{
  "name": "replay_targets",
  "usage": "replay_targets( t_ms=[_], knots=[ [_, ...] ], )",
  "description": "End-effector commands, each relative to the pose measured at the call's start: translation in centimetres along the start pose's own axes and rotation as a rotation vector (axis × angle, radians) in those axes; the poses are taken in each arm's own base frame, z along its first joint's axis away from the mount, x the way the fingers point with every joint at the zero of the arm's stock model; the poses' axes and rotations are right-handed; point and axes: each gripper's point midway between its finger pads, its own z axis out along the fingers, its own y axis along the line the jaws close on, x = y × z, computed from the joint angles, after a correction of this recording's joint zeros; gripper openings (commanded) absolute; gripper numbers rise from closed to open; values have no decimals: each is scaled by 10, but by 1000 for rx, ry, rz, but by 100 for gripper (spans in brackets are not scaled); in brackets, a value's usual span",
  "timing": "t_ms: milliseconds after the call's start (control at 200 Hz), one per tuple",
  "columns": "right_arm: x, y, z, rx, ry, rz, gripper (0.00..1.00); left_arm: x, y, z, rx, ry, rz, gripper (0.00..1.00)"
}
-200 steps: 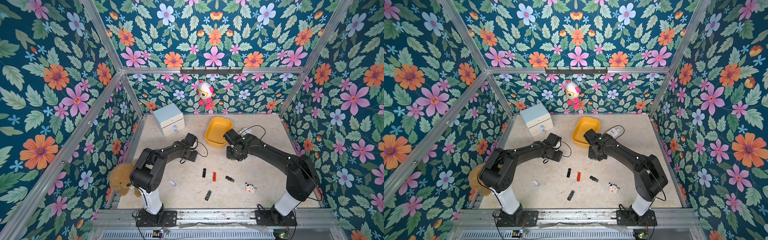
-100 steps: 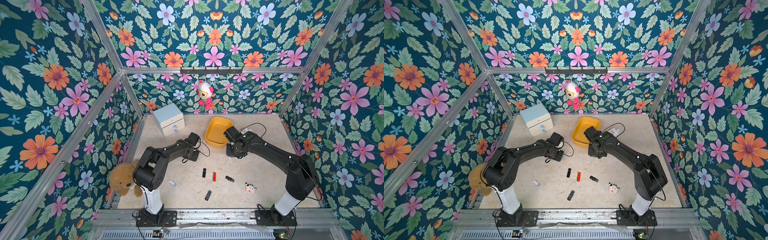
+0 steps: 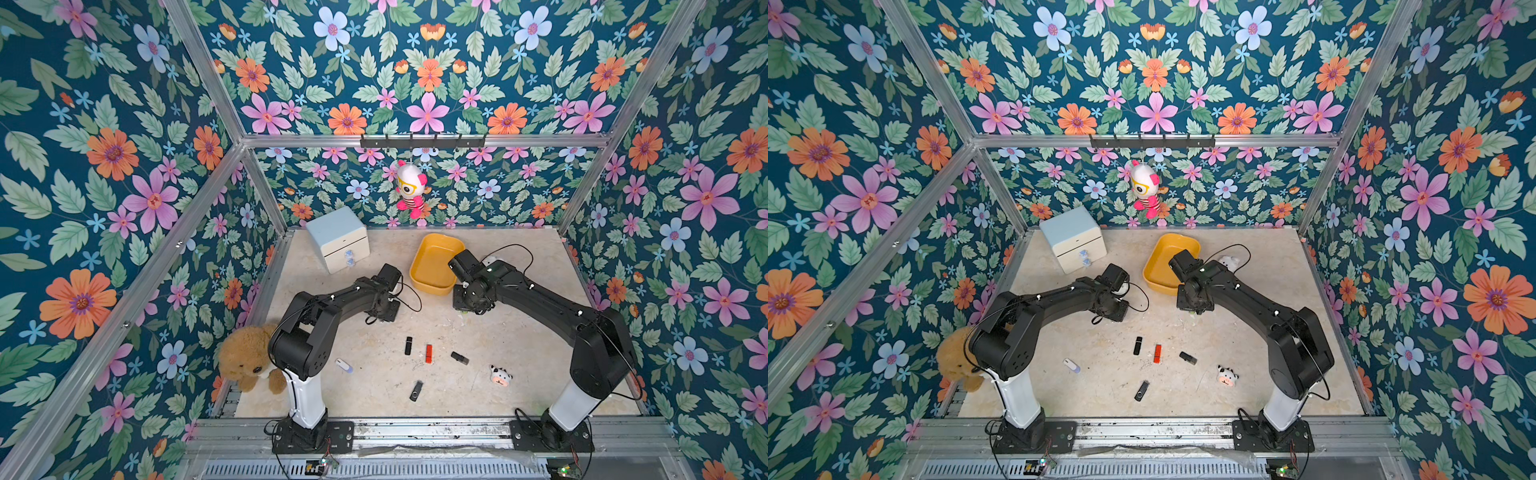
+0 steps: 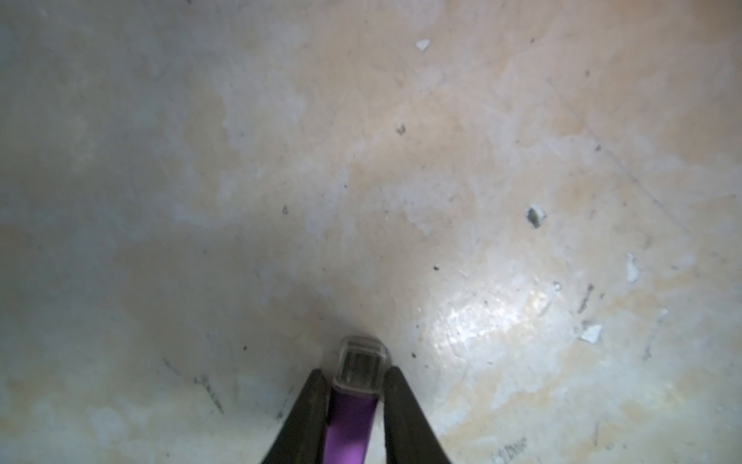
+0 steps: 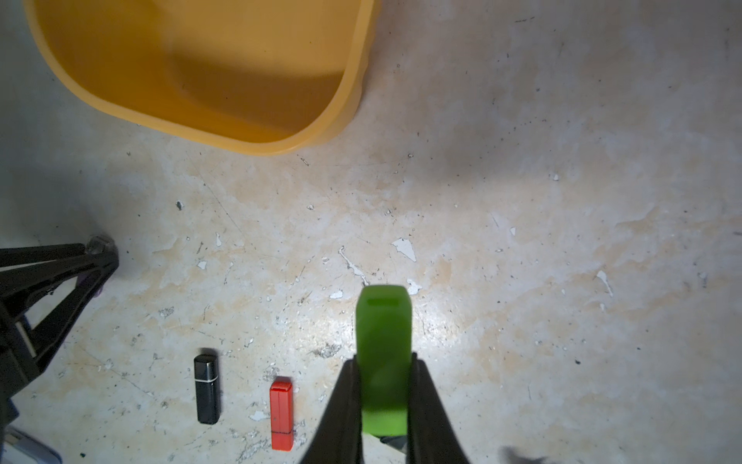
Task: Put the usb flash drive into the storage box
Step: Pick up the USB flash from the center of the board, then place the USB flash in the storage box.
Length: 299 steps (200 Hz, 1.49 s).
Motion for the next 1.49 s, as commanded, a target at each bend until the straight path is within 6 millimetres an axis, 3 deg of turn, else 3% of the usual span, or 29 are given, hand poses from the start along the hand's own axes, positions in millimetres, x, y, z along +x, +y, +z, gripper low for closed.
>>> replay_targets(
  t_ms=[0,195,320,710,904,1199,1349,1489],
  knots=[
    [-4,1,-4,-4,-2,-13,0,79,3,12,1,303,4,26],
    [-10,3,-8,-7,-10,-19,0,84,0,15,17,323,-6,18],
    [-19,5,-10,-15,-25,-22,0,83,-3,16,34,327,-12,0],
    [-71,27,-3,-53,-60,-55,0,58,-7,-3,54,238,-31,0],
    [-103,37,20,-51,-58,-70,0,43,-7,-17,51,204,-29,0],
    [-163,46,78,-16,-62,-85,0,37,-6,-24,47,184,-30,0],
    [-190,44,96,2,-95,-84,0,34,-6,-26,47,174,-30,0],
    [-200,33,110,5,-99,-49,0,29,-6,-27,45,165,-30,0]
  ],
)
